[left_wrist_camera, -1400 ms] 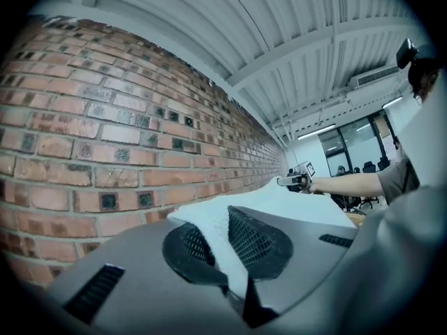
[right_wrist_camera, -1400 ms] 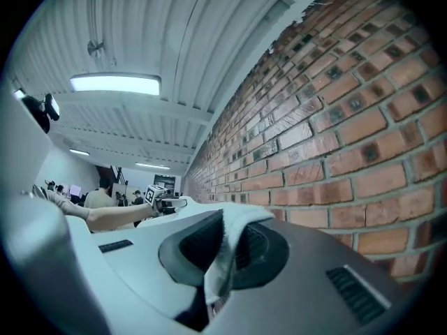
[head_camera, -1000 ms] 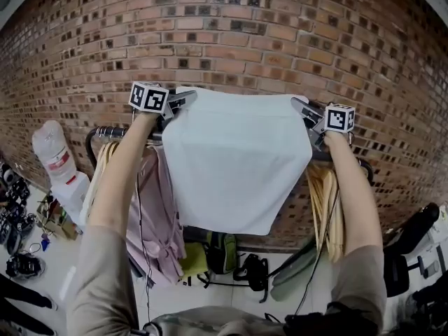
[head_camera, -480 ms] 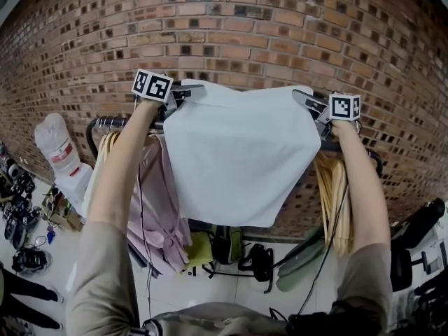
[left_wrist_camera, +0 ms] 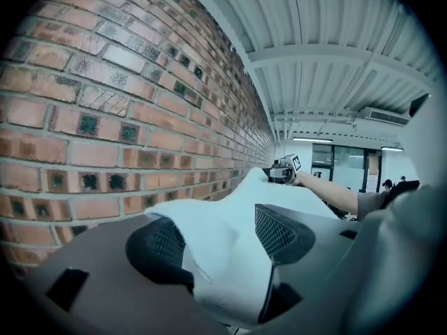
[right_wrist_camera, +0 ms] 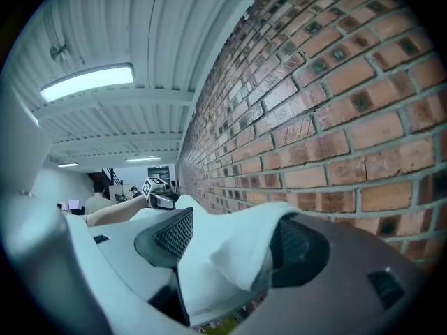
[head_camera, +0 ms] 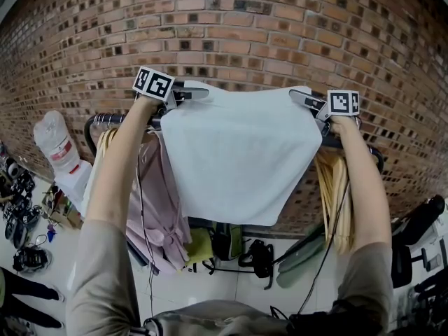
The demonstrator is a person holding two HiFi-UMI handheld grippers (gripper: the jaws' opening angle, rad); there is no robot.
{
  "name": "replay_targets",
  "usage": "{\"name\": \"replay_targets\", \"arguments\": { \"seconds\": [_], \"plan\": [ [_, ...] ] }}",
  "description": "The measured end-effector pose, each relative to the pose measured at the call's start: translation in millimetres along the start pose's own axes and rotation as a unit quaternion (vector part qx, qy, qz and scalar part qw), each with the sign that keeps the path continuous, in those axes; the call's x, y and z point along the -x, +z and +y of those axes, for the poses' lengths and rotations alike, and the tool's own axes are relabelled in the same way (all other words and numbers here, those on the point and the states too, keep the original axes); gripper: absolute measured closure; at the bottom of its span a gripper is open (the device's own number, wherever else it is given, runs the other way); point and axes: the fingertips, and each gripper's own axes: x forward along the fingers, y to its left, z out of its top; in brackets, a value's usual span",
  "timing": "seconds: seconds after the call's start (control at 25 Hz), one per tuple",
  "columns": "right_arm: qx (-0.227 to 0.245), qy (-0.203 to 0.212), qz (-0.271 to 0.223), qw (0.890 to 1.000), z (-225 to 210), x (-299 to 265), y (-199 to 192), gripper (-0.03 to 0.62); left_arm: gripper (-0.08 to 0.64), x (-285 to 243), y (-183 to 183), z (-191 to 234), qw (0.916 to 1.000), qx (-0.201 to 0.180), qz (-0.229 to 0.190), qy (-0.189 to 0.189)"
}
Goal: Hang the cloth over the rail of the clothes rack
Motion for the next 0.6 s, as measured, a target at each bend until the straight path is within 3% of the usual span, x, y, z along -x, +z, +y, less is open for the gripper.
{"name": "replay_targets", "arguments": {
  "seconds": [0.16,0.24,0.52,0.6],
  "plan": [
    [0.009,0.010,0.014,1.000,7.8,-3.7,-6.8,0.229,0.273,-2.2,-7.7,-5.4,0.9998,0.004,0.020,-0.007],
    [0.013,0.004,0.018,1.000,8.8,-4.8,-8.4,0.183,0.230,-2.9,-12.1,-7.3,0.9994,-0.001,0.034,-0.011],
    [-0.001,-0.005,0.004,1.000,7.0,-0.8,-6.3,0.178,0.216,-3.8,-16.2,-10.1,0.9989,-0.012,0.044,-0.015],
    [-0.006,-0.009,0.008,1.000,5.2,-1.3,-8.5,0.146,0.216,-4.7,-17.8,-12.1,0.9986,-0.008,0.047,-0.022]
  ]
}}
